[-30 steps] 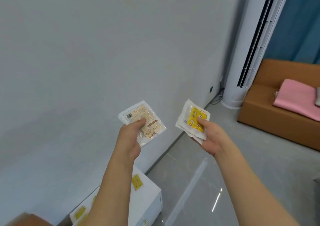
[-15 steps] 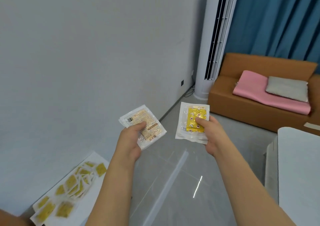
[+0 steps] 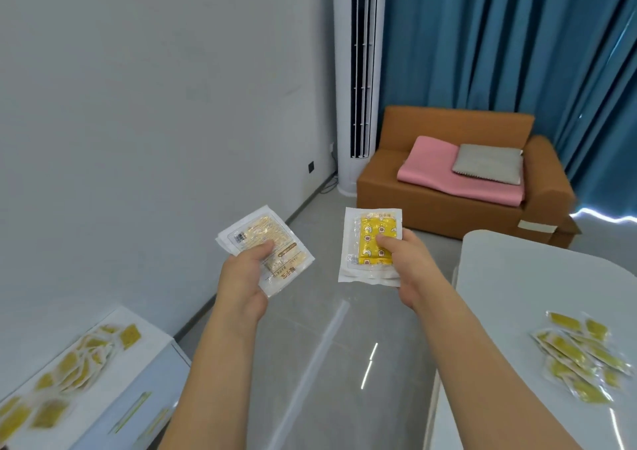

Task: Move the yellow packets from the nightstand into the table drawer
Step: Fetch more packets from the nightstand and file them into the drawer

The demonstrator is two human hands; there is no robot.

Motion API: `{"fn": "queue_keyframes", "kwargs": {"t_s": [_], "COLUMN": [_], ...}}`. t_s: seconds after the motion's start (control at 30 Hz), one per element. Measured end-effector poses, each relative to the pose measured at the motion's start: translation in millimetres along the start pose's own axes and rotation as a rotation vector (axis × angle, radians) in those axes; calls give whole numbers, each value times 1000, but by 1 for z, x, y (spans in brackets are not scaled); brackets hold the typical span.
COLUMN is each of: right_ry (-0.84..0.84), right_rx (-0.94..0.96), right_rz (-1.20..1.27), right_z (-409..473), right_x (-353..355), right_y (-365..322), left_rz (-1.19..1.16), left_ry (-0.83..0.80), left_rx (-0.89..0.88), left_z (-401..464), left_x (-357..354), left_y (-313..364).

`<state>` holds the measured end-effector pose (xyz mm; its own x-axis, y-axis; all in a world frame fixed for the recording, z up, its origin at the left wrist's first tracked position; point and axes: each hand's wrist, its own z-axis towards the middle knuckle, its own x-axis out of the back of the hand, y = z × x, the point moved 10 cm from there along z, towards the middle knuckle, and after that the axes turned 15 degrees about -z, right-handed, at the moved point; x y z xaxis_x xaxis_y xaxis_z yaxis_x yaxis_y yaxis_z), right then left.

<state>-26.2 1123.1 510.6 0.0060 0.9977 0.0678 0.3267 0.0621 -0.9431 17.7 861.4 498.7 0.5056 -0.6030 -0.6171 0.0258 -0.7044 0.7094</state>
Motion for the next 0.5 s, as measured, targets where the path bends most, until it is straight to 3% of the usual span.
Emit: {"fn": "queue_keyframes", "kwargs": {"t_s": [0.27,0.5], "right_ry": [8,61], "right_rx": [-40,-34], "right_rz": [-57,-94], "right_z": [-18,-40], "right_x": [96,245], "right_y": [28,42], "left_rz": [37,82], "left_ry": [6,-22], "left_rx": [15,3], "left_z": [-45,-122], "left_x": [-49,-123], "left_y": [-79,-170]}}
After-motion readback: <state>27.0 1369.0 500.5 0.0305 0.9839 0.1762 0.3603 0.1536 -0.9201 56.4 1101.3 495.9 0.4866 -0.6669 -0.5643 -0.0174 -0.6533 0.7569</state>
